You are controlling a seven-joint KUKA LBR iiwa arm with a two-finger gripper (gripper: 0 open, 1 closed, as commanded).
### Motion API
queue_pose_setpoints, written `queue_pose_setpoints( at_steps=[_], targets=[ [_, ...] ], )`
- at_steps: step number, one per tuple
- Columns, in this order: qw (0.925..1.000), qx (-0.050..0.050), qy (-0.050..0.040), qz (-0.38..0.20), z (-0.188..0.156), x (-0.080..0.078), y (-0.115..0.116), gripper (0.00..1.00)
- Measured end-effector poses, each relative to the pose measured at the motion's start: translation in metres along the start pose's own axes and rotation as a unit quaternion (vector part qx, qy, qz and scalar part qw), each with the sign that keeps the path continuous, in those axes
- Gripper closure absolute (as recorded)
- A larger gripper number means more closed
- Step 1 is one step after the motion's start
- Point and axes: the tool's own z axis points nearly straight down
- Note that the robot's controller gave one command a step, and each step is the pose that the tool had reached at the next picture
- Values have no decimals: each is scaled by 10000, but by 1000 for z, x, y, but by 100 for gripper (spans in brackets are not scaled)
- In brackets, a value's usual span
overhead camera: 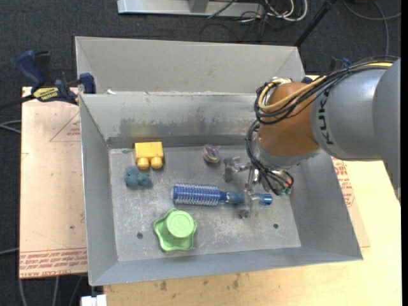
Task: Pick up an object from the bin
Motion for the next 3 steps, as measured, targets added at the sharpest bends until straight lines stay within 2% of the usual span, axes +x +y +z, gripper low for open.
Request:
queue_pose_setpoints(
  at_steps=[1, 2, 3],
  targets=[
    [10000, 14, -31, -2, -4, -2, -1, 100],
    [10000, 21, -73, 27, -118, -3, 15, 100],
    [9938, 36, -63, -1109, -224, 14, -16, 100]
  ],
)
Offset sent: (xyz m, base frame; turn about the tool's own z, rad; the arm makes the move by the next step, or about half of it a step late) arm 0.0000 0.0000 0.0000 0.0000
